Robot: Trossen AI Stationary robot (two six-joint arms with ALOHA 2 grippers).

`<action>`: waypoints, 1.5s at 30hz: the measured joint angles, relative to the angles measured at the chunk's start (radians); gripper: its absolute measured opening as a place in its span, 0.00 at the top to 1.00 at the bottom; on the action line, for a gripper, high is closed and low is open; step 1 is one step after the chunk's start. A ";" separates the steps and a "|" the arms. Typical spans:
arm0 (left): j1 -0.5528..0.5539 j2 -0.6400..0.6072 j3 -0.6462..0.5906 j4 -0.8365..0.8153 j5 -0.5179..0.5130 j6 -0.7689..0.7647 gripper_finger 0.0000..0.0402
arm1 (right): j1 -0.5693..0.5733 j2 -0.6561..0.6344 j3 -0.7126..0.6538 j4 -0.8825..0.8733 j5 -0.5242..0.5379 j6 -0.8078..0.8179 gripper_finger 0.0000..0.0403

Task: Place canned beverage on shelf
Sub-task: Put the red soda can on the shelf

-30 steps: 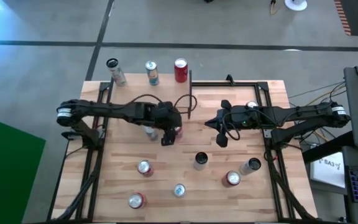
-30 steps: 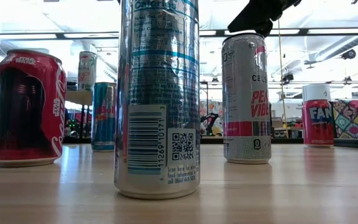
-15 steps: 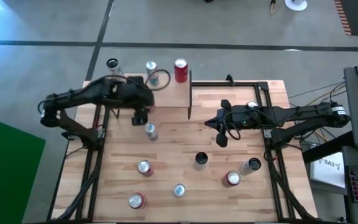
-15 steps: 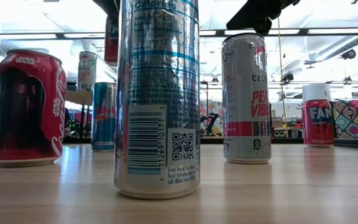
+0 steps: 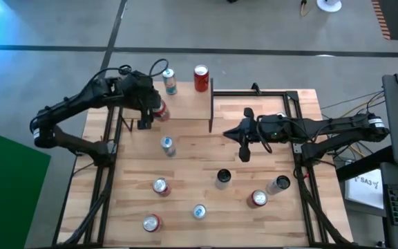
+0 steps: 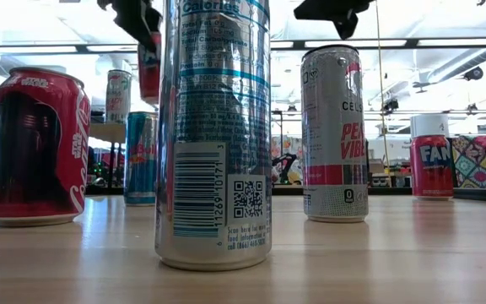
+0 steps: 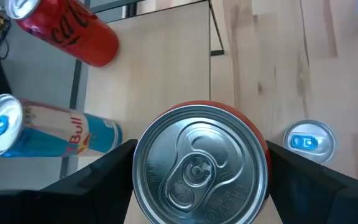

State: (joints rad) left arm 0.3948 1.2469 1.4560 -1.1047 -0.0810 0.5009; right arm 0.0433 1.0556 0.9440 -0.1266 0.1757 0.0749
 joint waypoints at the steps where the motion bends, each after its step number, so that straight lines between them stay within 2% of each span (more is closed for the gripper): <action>1: 0.014 -0.002 -0.017 0.011 0.003 0.009 0.28 | -0.001 0.002 0.000 0.008 0.000 -0.008 0.97; 9: 0.088 0.003 -0.090 0.072 0.027 0.056 0.28 | -0.002 0.014 0.000 0.033 0.000 -0.012 0.97; 23: 0.184 0.014 -0.091 0.080 0.029 0.047 0.28 | -0.002 0.014 0.000 0.034 0.000 -0.008 0.97; 28: 0.198 0.014 -0.090 0.089 0.029 0.041 0.27 | -0.002 0.014 0.000 0.034 0.000 -0.008 0.97; 35: 0.203 0.034 -0.090 0.088 0.022 0.037 0.19 | -0.002 0.014 0.000 0.033 0.000 -0.008 0.97; 45: 0.205 0.071 -0.073 0.103 0.015 0.036 0.19 | -0.003 0.014 0.000 0.027 0.000 -0.008 0.97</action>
State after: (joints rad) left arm 0.6003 1.3174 1.3829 -1.0016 -0.0658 0.5369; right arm 0.0406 1.0695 0.9440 -0.0994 0.1761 0.0669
